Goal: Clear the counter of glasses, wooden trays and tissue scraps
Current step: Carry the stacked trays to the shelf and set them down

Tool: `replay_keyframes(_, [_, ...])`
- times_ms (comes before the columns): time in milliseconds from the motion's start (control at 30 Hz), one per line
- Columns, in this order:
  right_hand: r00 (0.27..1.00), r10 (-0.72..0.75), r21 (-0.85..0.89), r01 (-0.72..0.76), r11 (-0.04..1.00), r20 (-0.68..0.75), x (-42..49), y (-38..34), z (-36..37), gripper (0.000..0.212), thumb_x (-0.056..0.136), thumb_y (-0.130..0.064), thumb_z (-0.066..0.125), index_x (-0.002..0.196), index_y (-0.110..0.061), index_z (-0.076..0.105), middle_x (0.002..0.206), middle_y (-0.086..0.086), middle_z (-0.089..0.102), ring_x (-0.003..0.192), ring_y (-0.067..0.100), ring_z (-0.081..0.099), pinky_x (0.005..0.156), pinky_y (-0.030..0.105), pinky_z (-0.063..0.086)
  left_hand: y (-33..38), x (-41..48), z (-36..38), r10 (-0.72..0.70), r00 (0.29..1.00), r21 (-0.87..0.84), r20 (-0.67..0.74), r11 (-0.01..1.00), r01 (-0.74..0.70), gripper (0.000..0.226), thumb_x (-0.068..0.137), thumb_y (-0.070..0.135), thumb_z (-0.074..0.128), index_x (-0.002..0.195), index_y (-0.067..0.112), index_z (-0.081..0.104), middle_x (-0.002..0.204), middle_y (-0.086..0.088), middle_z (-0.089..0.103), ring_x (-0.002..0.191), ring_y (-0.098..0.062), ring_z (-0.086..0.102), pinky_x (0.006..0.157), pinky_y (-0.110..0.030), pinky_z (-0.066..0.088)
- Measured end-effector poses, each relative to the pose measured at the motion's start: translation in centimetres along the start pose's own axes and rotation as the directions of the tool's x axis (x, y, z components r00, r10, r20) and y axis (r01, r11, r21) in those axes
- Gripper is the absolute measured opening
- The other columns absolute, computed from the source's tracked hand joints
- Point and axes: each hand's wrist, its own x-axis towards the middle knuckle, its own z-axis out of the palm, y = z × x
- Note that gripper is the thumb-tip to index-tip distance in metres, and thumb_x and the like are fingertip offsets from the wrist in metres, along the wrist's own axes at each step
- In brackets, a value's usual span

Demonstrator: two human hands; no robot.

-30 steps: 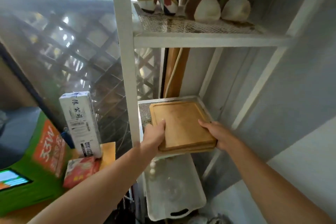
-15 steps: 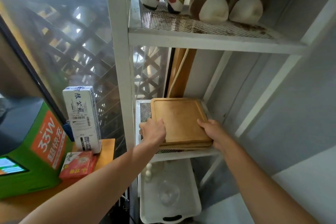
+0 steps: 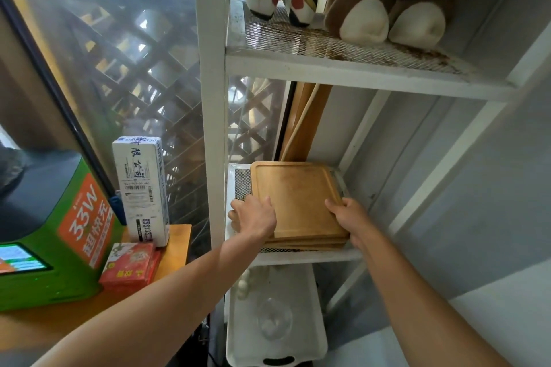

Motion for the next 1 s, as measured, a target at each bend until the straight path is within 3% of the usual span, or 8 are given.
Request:
replay_keyframes(167, [0.994, -0.065, -0.071, 0.059, 0.996, -0.082, -0.3, 0.4, 0.1, 0.033, 0.097, -0.039, 0.058, 0.120, -0.016, 0.057, 0.113, 0.006, 0.062, 0.100, 0.026, 0.058, 0.089, 0.044, 0.050, -0.6, -0.3, 0.0, 0.063, 0.998, 0.017, 0.011, 0.998, -0.063, 0.044, 0.101, 0.044, 0.042, 0.111, 0.004, 0.057, 0.131, -0.019, 0.045, 0.117, -0.033, 0.046, 0.099, -0.044, 0.041])
replay_keyframes(300, [0.984, -0.101, -0.114, 0.085, 0.990, -0.144, -0.9, 1.0, 0.8, 0.034, 0.099, -0.039, 0.054, 0.121, -0.014, 0.058, 0.111, 0.005, 0.061, 0.097, 0.022, 0.057, 0.086, 0.040, 0.049, -0.7, -0.5, -0.4, 0.083, 0.996, 0.013, 0.037, 0.996, -0.084, 0.038, 0.102, 0.044, 0.040, 0.102, 0.008, 0.052, 0.131, -0.019, 0.044, 0.117, -0.033, 0.045, 0.100, -0.043, 0.040])
replay_keyframes(467, [0.977, -0.129, -0.152, 0.103, 0.983, -0.169, -1.7, 1.0, 0.8, 0.032, 0.099, -0.040, 0.054, 0.115, -0.013, 0.059, 0.107, 0.005, 0.062, 0.090, 0.020, 0.057, 0.077, 0.037, 0.047, -1.0, -0.9, -1.2, 0.104, 0.992, -0.014, 0.074, 0.995, -0.103, 0.045, 0.103, 0.042, 0.040, 0.124, 0.005, 0.053, 0.134, -0.020, 0.042, 0.121, -0.034, 0.045, 0.105, -0.045, 0.040])
replay_keyframes(700, [0.951, -0.253, -0.338, 0.182, 0.923, -0.179, -3.7, 1.7, 0.3, 0.042, 0.099, -0.034, 0.055, 0.130, -0.006, 0.054, 0.103, 0.003, 0.057, 0.081, 0.013, 0.049, 0.069, 0.029, 0.042, -2.1, -2.6, -2.3, 0.148, 0.971, -0.125, 0.187, 0.984, -0.126, 0.046, 0.099, 0.033, 0.046, 0.136, 0.005, 0.043, 0.136, -0.019, 0.042, 0.122, -0.036, 0.047, 0.106, -0.051, 0.042])
replay_keyframes(800, [0.920, -0.323, -0.455, 0.194, 0.869, -0.224, -5.6, 2.3, 0.9, 0.045, 0.097, -0.033, 0.057, 0.134, -0.008, 0.049, 0.120, 0.011, 0.053, 0.103, 0.026, 0.056, 0.082, 0.036, 0.051, -3.1, -4.2, -2.4, 0.177, 0.963, -0.096, 0.205, 0.982, -0.160, 0.046, 0.097, 0.030, 0.048, 0.136, 0.006, 0.040, 0.136, -0.017, 0.039, 0.123, -0.034, 0.043, 0.106, -0.051, 0.041])
replay_keyframes(867, [0.857, -0.408, -0.543, 0.190, 0.818, -0.315, -7.4, 3.2, 1.9, 0.046, 0.095, -0.031, 0.059, 0.134, -0.010, 0.049, 0.134, 0.015, 0.045, 0.119, 0.031, 0.049, 0.090, 0.042, 0.050, -3.8, -5.2, -2.5, 0.197, 0.955, -0.088, 0.221, 0.979, -0.182, 0.047, 0.097, 0.031, 0.048, 0.136, 0.007, 0.039, 0.137, -0.017, 0.037, 0.125, -0.034, 0.041, 0.107, -0.051, 0.040])
replay_keyframes(933, [0.793, -0.473, -0.590, 0.184, 0.786, -0.383, -9.5, 3.9, 2.8, 0.043, 0.093, -0.030, 0.060, 0.131, -0.011, 0.052, 0.134, 0.014, 0.045, 0.120, 0.031, 0.046, 0.089, 0.040, 0.049, -4.6, -6.0, -2.8, 0.225, 0.944, -0.093, 0.241, 0.974, -0.209, 0.048, 0.096, 0.031, 0.049, 0.136, 0.008, 0.039, 0.137, -0.017, 0.037, 0.125, -0.035, 0.041, 0.108, -0.052, 0.039])
replay_keyframes(1000, [0.789, -0.476, -0.570, 0.200, 0.797, -0.389, -11.5, 4.5, 3.6, 0.033, 0.094, -0.029, 0.059, 0.123, -0.012, 0.058, 0.129, 0.010, 0.051, 0.118, 0.027, 0.048, 0.090, 0.038, 0.050, -5.4, -7.0, -3.3, 0.277, 0.924, -0.091, 0.265, 0.961, -0.262, 0.043, 0.094, 0.029, 0.051, 0.132, 0.007, 0.044, 0.132, -0.017, 0.043, 0.121, -0.035, 0.047, 0.106, -0.051, 0.042])
